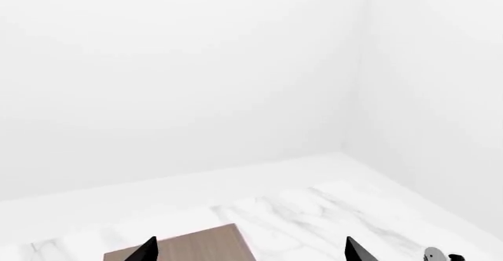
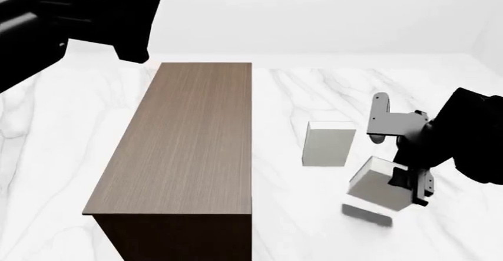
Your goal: Pick up the book on the right and place it under the cabinet shelf.
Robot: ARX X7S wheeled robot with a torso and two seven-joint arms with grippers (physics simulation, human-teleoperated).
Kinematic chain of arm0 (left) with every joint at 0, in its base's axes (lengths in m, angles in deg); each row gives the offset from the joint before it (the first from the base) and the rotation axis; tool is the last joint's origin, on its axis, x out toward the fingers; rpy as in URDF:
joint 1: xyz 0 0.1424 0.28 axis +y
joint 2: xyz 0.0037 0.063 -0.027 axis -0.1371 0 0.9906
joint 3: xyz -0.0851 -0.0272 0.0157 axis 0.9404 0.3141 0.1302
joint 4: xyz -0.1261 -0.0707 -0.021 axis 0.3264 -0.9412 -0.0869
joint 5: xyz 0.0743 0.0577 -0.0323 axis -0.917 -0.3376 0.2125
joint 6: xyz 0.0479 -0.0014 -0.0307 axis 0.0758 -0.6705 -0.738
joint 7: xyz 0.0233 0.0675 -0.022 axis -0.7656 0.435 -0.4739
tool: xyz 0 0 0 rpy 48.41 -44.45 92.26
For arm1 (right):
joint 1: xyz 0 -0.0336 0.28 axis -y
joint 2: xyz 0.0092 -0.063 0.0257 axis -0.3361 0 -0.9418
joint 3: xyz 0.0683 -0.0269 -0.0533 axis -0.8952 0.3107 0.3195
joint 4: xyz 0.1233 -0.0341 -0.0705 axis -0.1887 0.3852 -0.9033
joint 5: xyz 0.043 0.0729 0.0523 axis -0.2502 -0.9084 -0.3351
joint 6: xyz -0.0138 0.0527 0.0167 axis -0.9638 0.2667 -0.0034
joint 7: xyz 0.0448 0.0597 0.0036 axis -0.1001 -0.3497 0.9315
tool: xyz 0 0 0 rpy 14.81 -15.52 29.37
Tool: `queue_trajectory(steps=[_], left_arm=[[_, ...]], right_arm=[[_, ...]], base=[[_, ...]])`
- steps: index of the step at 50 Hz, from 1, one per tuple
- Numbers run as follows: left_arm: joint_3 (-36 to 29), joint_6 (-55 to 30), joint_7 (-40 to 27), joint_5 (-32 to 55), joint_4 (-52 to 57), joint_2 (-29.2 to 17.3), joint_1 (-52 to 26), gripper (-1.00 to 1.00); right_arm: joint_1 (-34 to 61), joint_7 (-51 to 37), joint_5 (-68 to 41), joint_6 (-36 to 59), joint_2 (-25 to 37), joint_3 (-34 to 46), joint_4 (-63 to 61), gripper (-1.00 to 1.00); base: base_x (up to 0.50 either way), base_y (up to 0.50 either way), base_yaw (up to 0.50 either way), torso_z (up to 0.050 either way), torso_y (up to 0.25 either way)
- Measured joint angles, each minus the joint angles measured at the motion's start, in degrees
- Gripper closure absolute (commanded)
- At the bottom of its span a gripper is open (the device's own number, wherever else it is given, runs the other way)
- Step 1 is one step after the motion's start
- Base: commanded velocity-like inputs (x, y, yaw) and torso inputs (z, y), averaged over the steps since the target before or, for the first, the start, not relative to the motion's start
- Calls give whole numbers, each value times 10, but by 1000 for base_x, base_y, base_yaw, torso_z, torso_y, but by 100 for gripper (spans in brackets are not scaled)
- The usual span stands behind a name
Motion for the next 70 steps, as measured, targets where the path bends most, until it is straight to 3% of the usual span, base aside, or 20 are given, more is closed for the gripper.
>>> queue_trajectory(steps=[22,33,54,70], left_arm=[[2,10,3,3,9,-6,3,-100],[10,18,11,-6,15,-8,19,-100],[17,28,36,-38,16,-4,43,-100],[19,38,37,-41,20,-6,51,-100]], right_arm=[[-7,-16,-142,169,68,-103,-170,100],[-67,-98,-281,270,76,-229,-194,100],[-153,-329,-509,432,27,-455,-89,100],[-243,-472,-644,399,-13,-593,38,100]], base=[[0,0,0,0,1],[0,0,0,0,1],[0,0,0,0,1],[0,0,0,0,1]])
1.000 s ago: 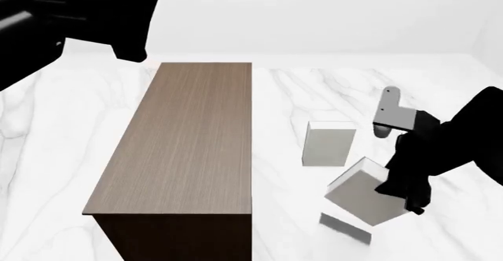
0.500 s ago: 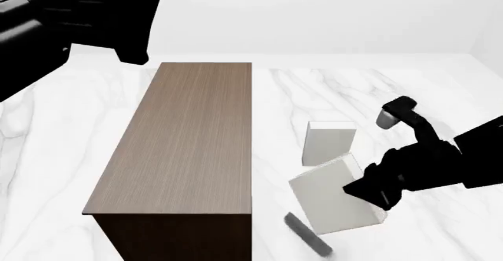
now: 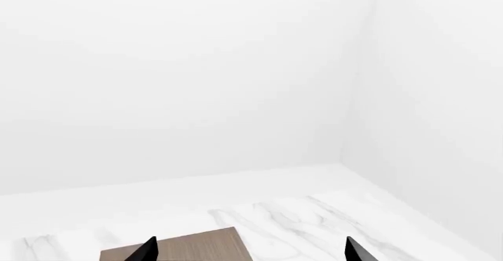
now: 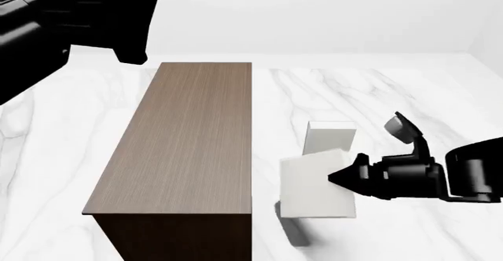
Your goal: Pick up the book on the right and place it under the cabinet shelf.
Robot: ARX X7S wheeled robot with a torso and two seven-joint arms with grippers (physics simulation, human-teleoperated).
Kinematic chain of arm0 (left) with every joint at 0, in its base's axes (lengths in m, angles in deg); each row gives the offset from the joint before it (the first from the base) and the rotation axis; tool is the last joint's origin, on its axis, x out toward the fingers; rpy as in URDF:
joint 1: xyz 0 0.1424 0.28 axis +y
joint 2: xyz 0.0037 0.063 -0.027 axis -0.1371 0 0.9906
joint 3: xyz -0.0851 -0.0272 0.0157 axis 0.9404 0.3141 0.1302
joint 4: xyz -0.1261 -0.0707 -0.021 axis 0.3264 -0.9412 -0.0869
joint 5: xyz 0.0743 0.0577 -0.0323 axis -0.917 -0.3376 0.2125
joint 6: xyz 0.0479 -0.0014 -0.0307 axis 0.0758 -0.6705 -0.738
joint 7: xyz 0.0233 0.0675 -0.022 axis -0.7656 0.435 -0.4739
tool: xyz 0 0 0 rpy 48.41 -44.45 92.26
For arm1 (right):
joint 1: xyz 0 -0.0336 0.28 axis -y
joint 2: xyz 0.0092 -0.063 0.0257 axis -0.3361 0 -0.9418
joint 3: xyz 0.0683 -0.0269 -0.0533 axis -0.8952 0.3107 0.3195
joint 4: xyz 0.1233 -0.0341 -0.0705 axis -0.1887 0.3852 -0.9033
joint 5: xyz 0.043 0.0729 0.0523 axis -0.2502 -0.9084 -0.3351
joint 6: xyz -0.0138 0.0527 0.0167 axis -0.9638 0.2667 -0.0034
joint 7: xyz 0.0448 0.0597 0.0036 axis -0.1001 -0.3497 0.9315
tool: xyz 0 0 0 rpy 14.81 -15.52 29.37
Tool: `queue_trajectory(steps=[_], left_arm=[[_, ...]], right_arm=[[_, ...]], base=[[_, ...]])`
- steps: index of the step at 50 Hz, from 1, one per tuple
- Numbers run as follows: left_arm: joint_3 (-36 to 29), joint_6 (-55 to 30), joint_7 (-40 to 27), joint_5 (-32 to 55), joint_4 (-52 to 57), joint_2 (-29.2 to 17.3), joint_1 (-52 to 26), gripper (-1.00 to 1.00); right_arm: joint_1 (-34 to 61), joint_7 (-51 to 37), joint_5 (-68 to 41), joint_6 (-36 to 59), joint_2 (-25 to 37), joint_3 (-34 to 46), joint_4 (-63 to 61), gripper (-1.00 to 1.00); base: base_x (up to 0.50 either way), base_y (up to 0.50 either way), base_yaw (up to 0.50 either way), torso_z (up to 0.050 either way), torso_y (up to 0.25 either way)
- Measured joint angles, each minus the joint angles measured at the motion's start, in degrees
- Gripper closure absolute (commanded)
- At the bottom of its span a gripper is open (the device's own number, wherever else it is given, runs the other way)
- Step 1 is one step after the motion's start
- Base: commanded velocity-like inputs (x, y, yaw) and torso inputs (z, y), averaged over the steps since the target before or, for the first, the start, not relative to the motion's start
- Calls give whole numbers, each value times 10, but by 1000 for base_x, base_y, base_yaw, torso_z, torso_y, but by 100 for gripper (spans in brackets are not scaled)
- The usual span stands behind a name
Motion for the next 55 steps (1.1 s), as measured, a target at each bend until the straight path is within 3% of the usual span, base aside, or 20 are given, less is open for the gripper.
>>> queue_trajectory(steps=[16,55], left_arm=[[4,11,2,1,6,-5,12,-100],[-10,25,3,-4,4,-6,16,-100]], right_arm=[[-65,-43,-55,-47,-33,-59,45,100],[-77,39,32,-120,-70,11,155,100]], base=[[0,0,0,0,1],[0,0,0,0,1]])
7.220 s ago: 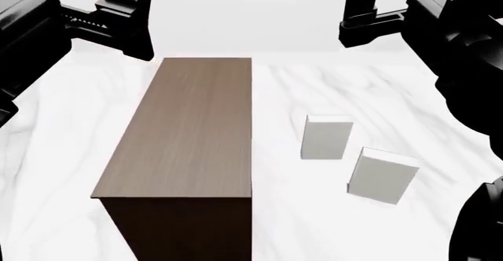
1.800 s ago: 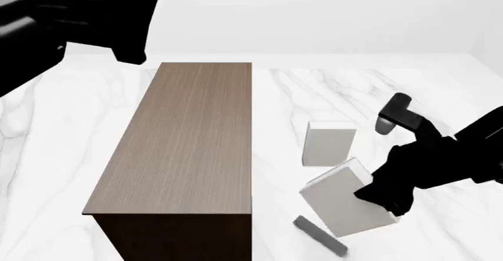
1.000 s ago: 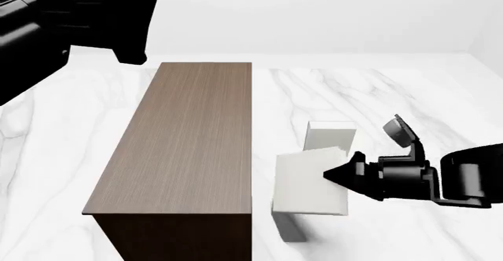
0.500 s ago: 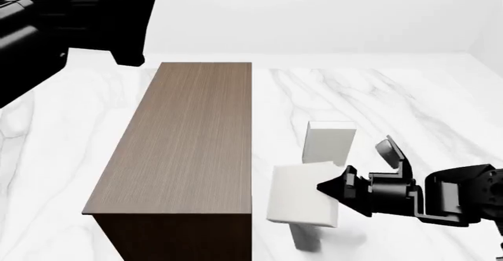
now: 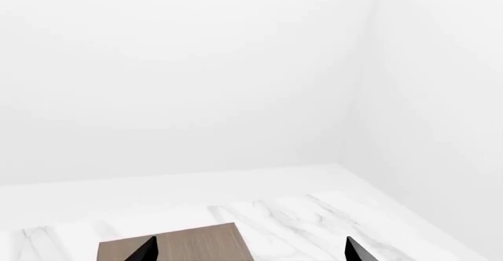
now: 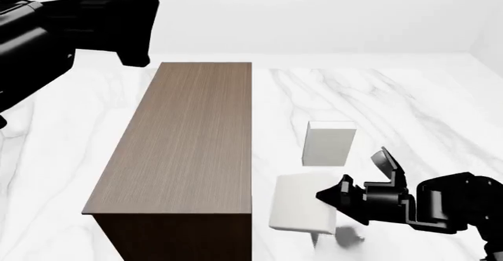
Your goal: Pick up the book on the right and place it under the cabinet shelf.
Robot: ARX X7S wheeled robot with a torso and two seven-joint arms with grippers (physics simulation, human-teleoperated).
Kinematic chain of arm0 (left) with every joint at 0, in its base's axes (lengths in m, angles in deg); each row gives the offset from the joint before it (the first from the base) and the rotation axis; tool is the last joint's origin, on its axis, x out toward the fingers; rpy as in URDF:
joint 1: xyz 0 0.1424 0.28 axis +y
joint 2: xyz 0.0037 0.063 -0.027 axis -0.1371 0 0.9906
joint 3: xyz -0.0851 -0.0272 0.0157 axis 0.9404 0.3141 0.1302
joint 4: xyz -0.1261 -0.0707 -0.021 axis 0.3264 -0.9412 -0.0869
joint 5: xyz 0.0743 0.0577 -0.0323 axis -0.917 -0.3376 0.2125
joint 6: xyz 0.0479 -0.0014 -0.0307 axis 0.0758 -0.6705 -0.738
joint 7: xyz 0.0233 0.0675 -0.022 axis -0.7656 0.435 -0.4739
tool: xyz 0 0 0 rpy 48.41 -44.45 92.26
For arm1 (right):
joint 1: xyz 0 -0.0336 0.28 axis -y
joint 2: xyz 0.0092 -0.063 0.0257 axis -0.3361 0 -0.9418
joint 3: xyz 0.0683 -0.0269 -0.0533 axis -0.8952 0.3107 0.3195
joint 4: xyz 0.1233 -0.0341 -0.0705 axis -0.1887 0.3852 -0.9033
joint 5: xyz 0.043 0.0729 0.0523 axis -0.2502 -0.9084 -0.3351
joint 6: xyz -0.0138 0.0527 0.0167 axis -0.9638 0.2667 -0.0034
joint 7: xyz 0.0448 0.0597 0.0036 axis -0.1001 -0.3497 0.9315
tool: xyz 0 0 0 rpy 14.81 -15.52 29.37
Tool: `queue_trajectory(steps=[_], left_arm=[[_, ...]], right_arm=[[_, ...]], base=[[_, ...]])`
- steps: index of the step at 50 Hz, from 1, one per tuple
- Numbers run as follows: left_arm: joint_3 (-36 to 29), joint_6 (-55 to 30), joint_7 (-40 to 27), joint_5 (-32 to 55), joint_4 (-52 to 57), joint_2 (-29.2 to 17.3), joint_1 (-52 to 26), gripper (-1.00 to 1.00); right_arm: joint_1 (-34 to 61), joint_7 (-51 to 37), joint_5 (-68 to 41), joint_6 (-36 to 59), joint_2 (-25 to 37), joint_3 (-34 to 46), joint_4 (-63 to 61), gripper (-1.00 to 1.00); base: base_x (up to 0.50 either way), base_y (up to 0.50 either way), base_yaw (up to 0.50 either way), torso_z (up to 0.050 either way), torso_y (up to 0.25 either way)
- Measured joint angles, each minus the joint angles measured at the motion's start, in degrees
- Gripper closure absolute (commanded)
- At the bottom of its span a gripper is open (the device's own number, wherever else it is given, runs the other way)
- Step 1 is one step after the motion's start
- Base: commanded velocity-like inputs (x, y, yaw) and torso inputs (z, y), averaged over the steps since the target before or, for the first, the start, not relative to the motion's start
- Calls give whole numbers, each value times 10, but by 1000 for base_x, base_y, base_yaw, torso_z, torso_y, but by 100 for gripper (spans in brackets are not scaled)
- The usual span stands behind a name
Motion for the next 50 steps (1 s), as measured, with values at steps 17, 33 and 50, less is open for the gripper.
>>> queue_trajectory(steps=[17,33,50], left_arm=[[-7,3,5,-3,-4,-1,-3,-100],[-12,5,8,-4,-6,-3,-5,-100],[-16,10,15,-12,-6,-5,0,-100]], right_arm=[[33,77,48,-42,-53,50,95,100],[71,155,86,-77,-98,96,192,100],[89,242,125,-115,-133,122,277,100]], base=[[0,0,0,0,1],[0,0,0,0,1],[0,0,1,0,0]])
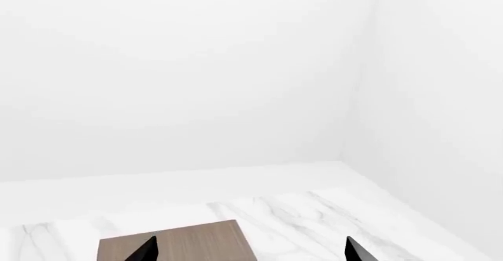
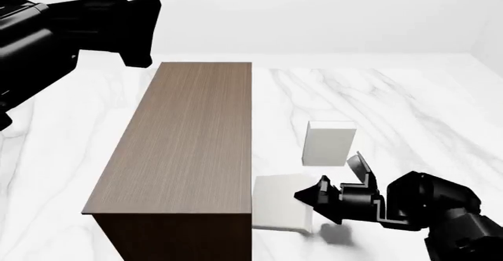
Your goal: Pick up the book on the right and place it under the cabinet shelf.
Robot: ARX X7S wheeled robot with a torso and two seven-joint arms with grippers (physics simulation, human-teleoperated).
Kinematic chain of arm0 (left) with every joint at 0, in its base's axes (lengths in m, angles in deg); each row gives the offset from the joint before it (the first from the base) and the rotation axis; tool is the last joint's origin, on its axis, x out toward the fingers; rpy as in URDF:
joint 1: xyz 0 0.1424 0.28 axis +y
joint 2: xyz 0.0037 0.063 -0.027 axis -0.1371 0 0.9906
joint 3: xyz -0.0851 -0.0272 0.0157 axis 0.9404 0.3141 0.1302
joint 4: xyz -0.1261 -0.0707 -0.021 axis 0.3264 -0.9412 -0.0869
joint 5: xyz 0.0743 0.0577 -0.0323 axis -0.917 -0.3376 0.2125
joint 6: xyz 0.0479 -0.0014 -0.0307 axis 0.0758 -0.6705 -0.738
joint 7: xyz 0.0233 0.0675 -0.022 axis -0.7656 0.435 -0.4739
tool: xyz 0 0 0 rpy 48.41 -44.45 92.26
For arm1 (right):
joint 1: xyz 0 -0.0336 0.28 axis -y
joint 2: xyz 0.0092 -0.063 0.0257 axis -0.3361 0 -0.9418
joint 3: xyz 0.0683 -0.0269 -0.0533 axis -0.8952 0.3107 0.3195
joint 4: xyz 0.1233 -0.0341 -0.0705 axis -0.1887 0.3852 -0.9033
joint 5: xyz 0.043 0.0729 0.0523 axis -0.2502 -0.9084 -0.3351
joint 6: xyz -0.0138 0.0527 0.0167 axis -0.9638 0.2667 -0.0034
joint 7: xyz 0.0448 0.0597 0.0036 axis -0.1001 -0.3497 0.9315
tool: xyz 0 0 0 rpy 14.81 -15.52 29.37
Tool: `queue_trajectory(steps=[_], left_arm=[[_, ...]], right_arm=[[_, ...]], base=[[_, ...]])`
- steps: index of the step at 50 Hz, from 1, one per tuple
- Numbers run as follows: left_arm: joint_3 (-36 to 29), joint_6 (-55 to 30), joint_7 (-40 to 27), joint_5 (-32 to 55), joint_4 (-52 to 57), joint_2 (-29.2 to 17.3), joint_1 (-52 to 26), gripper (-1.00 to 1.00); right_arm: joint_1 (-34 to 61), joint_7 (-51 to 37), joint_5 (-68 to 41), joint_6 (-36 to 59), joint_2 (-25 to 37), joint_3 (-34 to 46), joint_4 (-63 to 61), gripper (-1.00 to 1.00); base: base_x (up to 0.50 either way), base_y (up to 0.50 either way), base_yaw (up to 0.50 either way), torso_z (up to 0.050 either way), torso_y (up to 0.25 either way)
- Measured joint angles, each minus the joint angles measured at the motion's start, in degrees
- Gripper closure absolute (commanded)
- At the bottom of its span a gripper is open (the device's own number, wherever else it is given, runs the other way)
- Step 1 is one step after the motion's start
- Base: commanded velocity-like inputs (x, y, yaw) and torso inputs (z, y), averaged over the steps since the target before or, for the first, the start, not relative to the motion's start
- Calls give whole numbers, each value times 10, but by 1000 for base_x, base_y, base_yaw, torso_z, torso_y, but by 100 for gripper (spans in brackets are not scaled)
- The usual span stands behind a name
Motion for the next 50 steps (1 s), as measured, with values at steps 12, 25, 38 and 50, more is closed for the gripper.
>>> queue_trajectory(steps=[12,25,38,50], left_arm=[[-3,3,1,-3,0,-2,3,-100],[-5,6,5,-7,0,-4,6,-100],[-8,9,5,-5,0,-7,4,-100],[-12,11,6,-5,0,-7,1,-100]], right_arm=[[-10,46,22,-21,-9,-8,28,100],[-17,48,117,-26,-34,-73,44,-100],[-14,48,301,-20,-61,-220,48,-100],[-7,44,448,-25,-79,-345,48,-100]], base=[[0,0,1,0,0],[0,0,1,0,0],[0,0,0,0,1],[0,0,0,1,0]])
